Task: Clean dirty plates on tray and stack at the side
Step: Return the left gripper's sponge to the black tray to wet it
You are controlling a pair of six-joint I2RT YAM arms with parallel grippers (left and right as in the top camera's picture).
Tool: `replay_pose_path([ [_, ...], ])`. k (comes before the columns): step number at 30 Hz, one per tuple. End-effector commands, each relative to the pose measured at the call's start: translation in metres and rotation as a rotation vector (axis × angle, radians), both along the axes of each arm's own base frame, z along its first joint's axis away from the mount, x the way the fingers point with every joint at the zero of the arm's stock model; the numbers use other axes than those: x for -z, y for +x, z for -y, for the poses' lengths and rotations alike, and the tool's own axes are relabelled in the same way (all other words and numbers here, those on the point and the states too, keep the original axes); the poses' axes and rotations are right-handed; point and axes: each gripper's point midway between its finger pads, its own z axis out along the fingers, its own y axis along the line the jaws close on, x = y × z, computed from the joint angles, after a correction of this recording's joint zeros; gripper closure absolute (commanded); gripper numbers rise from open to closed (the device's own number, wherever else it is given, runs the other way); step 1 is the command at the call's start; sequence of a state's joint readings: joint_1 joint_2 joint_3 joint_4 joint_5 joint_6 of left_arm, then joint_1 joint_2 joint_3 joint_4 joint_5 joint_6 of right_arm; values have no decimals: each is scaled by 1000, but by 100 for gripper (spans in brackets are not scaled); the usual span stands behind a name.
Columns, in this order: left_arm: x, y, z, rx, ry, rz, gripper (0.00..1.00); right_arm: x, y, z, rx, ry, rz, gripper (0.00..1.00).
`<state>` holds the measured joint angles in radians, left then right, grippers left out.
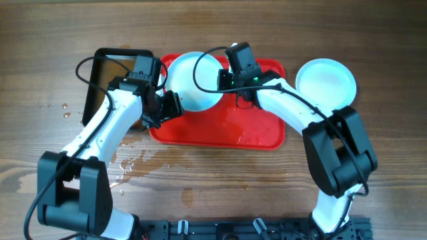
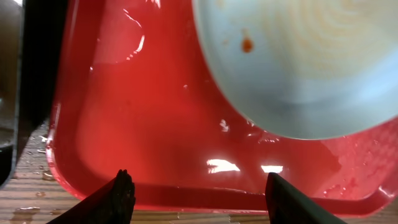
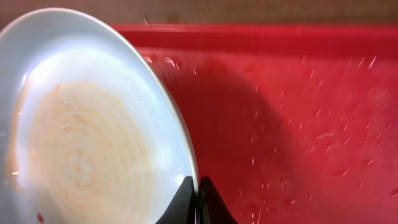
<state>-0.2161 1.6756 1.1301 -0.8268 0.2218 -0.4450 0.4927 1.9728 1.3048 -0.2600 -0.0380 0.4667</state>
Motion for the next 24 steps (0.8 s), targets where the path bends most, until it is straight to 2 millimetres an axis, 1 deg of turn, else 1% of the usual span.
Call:
replay_pose_path([
  [1,1,3,-7,9,44,25,34,-21,8,8,-7,-106,109,96],
  [3,1,6,-10,-14,60,31,36,-26,7,5,-18,-142,140,95],
  [6,2,9,-20,-89,106,36,36,-46,7,7,11,-211,216,96],
  [9,1,11,-19,-92,103,44,36,-68,6,9,29,-306,303,96],
  [10,1,12,-19,-92,102,45,36,-71,3,6,20,-327,319,96],
  [13,1,13,-19,-93,100,50,37,-67,-6,-2,-2,-328,300,96],
  [18,1,15,-22,-97,117,61,38,-46,-29,-12,-30,-215,142,96],
  [20,0,21,-30,-116,152,86,37,-35,-44,-18,-54,-139,37,96],
  [22,-1,27,-40,-159,147,97,37,-30,-56,-24,-80,-85,-38,96],
  [23,-1,29,-46,-188,147,99,37,-28,-61,-26,-96,-65,-65,96],
  [24,-2,33,-57,-223,146,104,37,-24,-68,-28,-95,-49,-104,96],
])
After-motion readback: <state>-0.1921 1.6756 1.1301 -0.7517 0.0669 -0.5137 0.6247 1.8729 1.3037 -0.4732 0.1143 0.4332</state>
